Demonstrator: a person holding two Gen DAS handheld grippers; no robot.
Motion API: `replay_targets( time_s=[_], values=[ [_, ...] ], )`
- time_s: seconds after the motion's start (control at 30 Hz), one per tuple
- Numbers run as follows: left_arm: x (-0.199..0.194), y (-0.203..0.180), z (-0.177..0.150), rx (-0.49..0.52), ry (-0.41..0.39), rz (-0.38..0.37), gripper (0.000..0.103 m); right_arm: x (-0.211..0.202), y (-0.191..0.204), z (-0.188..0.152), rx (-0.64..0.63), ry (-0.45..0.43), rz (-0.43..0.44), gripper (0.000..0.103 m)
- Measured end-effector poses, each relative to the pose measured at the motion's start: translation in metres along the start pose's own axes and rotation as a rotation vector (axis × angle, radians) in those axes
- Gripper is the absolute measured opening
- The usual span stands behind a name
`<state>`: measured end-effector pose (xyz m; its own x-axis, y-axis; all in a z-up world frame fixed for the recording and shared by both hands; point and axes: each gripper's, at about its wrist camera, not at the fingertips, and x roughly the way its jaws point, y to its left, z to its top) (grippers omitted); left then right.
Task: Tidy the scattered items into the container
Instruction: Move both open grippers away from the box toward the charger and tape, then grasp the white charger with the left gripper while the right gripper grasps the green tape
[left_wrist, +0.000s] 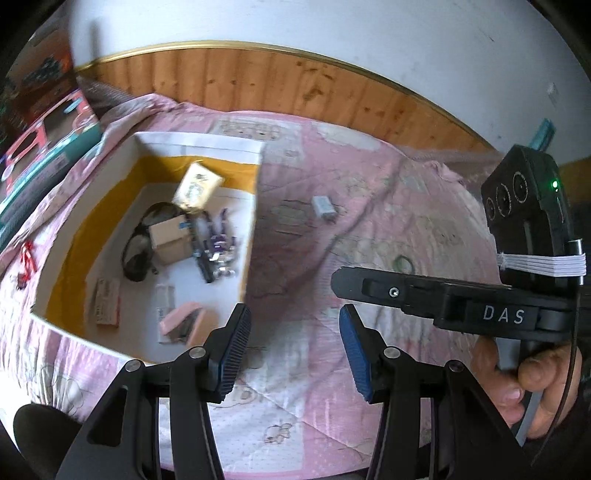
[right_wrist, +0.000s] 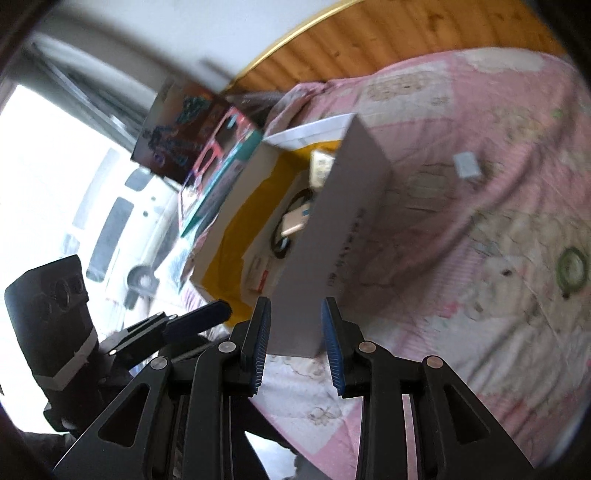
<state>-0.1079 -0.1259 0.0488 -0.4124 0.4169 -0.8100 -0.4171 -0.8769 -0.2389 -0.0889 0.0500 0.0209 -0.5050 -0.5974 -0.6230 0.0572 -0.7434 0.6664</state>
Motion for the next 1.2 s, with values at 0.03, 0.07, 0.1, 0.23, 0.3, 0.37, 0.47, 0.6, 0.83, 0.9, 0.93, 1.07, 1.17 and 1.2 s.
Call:
replay_targets(
  time_s=[0.03, 0.07, 0.1, 0.23, 0.3, 0.37, 0.47, 0.6, 0.83, 0.9, 0.93, 1.07, 1.17, 1.2],
  values=[
    [0.003, -0.006, 0.002, 0.011, 0.008, -0.001, 0.051, -0.006, -0.009, -0.001, 0.018, -0.009, -0.005, 0.031],
    [0.007, -0.011, 0.005, 0.018, 0.016, 0.002, 0.053, -0.011, -0.018, -0.003, 0.034, -0.018, -0.012, 0.031],
    [0.01, -0.015, 0.009, 0.021, 0.019, -0.002, 0.053, -0.017, -0.028, -0.004, 0.051, -0.028, -0.021, 0.031],
    [0.029, -0.029, 0.033, 0.043, 0.016, -0.004, 0.053, -0.04, -0.067, -0.005, 0.118, -0.071, -0.071, 0.032],
    [0.043, -0.036, 0.047, 0.049, 0.018, 0.002, 0.053, -0.052, -0.088, -0.006, 0.15, -0.098, -0.119, 0.032],
    [0.063, -0.043, 0.062, 0.05, 0.034, 0.0, 0.053, -0.063, -0.111, -0.007, 0.183, -0.123, -0.177, 0.032],
    [0.092, -0.054, 0.078, 0.053, 0.058, 0.006, 0.053, -0.073, -0.141, -0.008, 0.22, -0.144, -0.264, 0.032],
    [0.135, -0.065, 0.093, 0.064, 0.104, 0.03, 0.053, -0.073, -0.17, -0.003, 0.225, -0.134, -0.375, 0.032],
    [0.207, -0.062, 0.121, 0.019, 0.148, 0.073, 0.053, -0.046, -0.192, 0.016, 0.125, -0.073, -0.522, 0.029],
    [0.226, -0.057, 0.131, -0.007, 0.155, 0.076, 0.053, -0.037, -0.198, 0.019, 0.092, -0.056, -0.565, 0.029],
    [0.235, -0.056, 0.136, -0.016, 0.159, 0.081, 0.053, -0.032, -0.2, 0.02, 0.074, -0.046, -0.591, 0.029],
    [0.271, -0.056, 0.148, -0.009, 0.176, 0.108, 0.053, -0.016, -0.212, 0.019, 0.036, -0.014, -0.635, 0.029],
    [0.297, -0.055, 0.146, 0.012, 0.201, 0.14, 0.053, -0.009, -0.206, 0.021, -0.028, -0.001, -0.687, 0.026],
    [0.306, -0.053, 0.143, 0.014, 0.211, 0.156, 0.053, -0.008, -0.205, 0.021, -0.041, 0.004, -0.697, 0.025]
  ],
)
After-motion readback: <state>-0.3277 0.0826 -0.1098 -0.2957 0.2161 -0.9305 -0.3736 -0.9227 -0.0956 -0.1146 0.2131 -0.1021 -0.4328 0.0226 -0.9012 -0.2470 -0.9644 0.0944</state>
